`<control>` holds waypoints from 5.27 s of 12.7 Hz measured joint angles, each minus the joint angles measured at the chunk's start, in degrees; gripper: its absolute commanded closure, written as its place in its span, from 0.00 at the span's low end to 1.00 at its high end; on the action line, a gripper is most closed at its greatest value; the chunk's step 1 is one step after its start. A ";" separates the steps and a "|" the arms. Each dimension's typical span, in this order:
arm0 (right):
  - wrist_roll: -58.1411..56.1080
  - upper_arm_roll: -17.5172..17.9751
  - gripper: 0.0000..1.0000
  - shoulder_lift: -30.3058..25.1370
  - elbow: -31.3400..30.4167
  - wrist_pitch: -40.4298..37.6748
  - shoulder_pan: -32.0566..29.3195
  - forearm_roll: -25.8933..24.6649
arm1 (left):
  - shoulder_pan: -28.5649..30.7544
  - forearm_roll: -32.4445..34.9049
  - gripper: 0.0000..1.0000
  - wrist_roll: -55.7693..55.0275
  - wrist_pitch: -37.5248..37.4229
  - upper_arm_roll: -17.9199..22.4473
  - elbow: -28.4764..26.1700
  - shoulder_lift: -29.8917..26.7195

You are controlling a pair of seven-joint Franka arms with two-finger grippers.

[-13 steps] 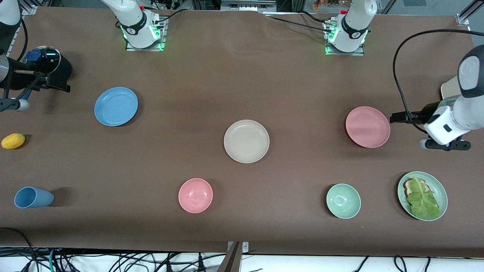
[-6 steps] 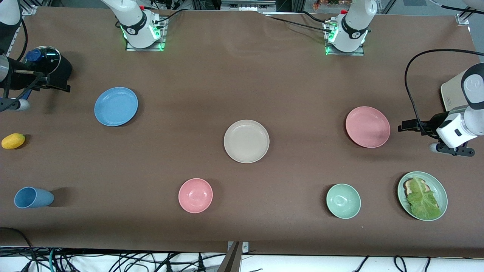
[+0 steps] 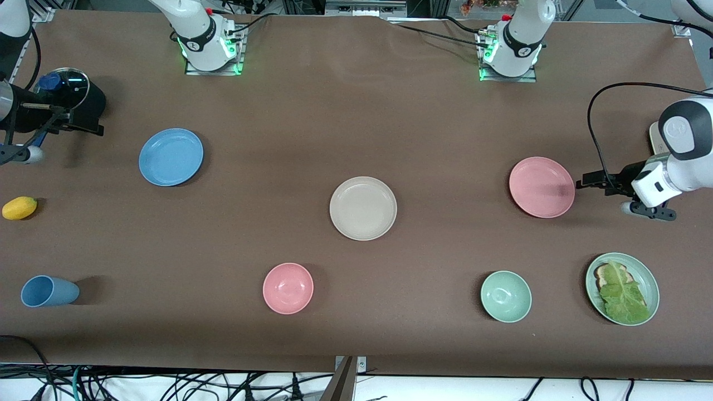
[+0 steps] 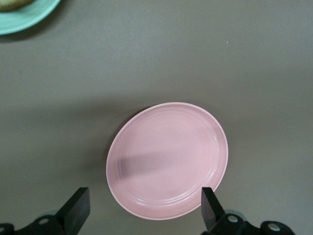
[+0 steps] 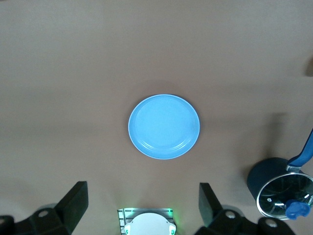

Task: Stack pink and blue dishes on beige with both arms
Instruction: 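Move the left gripper to the rim of the pink plate, then close the left gripper on the pink plate rim and lift it, then carry the pink plate with the left gripper over the beige plate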

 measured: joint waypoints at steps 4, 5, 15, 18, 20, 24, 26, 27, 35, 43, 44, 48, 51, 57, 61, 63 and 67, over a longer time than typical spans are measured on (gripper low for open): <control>0.00 0.00 0.00 0.00 0.01 -0.01 0.00 0.00 | 2.48 -5.26 0.00 8.79 6.74 0.12 -6.64 0.75; 0.00 0.00 0.00 0.00 0.01 -0.01 0.00 0.00 | 2.97 -6.64 0.00 10.80 7.47 0.12 -7.10 1.37; 0.00 0.00 0.00 0.00 0.03 -0.01 0.02 0.00 | 4.83 -15.96 0.21 22.64 11.44 0.14 -7.91 8.61; 0.00 0.00 0.00 0.00 0.03 -0.01 0.02 0.00 | 4.84 -16.94 0.50 23.04 11.48 0.14 -7.91 8.92; 0.00 0.00 0.00 0.00 0.03 -0.01 0.02 0.00 | 4.84 -18.35 0.61 25.15 12.71 0.14 -7.90 9.65; 0.00 0.00 0.00 0.00 0.03 -0.06 0.02 0.00 | 4.95 -20.69 1.00 29.49 14.19 0.25 -7.88 10.64; 0.00 0.00 0.00 0.00 0.03 -0.07 0.02 0.00 | 4.95 -21.10 1.00 30.04 13.67 0.24 -7.64 10.57; 0.00 0.00 0.00 0.00 0.03 -0.07 0.02 0.00 | 4.94 -21.10 1.00 30.26 13.51 0.23 -7.55 10.47; 0.00 0.00 0.00 0.00 0.03 -0.10 0.03 0.00 | 4.25 -17.38 1.00 27.32 10.40 -0.31 -3.37 6.95; 0.00 0.00 0.00 0.00 0.03 -0.13 0.04 0.00 | -2.19 -12.36 1.00 1.75 1.75 -5.27 -0.69 -1.89; 0.00 0.00 0.00 0.00 0.03 -0.13 0.04 0.00 | -2.50 -10.73 1.00 -3.87 1.75 -8.13 -0.63 -2.69; 0.00 0.00 0.00 0.00 0.03 -0.15 0.04 0.00 | -3.08 -5.47 1.00 -26.43 1.75 -19.73 0.61 -6.43; 0.00 0.00 0.00 0.00 0.03 -0.17 0.04 0.00 | -3.19 -4.70 1.00 -37.29 2.01 -25.64 2.02 -6.90; 0.00 0.00 0.00 0.01 0.03 -0.22 0.05 0.00 | -8.65 3.87 1.00 -59.52 10.79 -32.78 3.10 -2.86; 0.00 0.00 0.00 0.01 0.03 -0.23 0.04 0.00 | -14.19 8.11 1.00 -69.71 16.13 -32.94 3.18 1.15; 0.00 0.00 0.00 0.01 0.03 -0.27 0.05 0.00 | -16.72 10.48 1.00 -74.70 18.36 -32.96 3.19 2.73; 0.00 -0.01 0.00 0.01 0.03 -0.53 0.03 0.00 | -19.67 11.00 1.00 -79.11 22.16 -32.95 3.18 5.34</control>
